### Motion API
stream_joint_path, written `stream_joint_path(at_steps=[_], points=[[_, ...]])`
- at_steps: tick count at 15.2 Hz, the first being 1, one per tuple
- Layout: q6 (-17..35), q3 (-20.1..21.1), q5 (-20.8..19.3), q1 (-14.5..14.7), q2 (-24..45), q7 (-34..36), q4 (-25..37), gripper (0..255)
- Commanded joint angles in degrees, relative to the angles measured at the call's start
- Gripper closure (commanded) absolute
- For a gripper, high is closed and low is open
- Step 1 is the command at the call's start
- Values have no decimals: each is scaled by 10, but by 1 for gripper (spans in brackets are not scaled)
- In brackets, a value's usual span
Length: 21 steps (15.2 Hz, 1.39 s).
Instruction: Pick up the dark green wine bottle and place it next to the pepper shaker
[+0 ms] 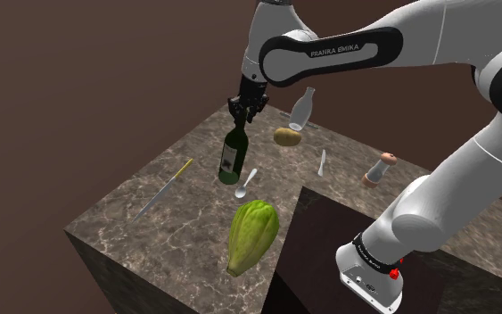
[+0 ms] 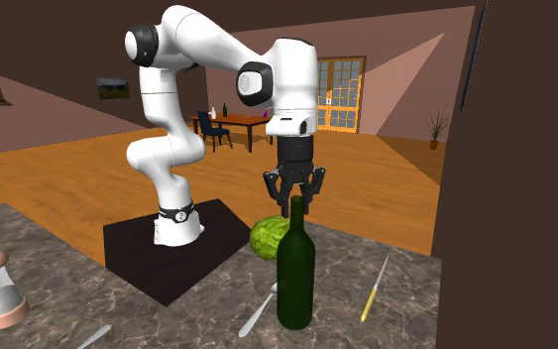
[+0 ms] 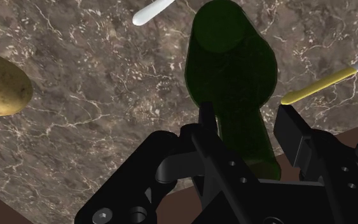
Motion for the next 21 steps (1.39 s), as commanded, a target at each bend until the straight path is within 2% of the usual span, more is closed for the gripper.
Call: stream_joint_path(at_steps=[1, 7, 21], points=[[0, 0, 0, 0, 0, 0, 0, 255], [0, 0, 0, 0, 0, 0, 0, 255], [-105, -1, 9, 0, -20, -12, 86, 255]])
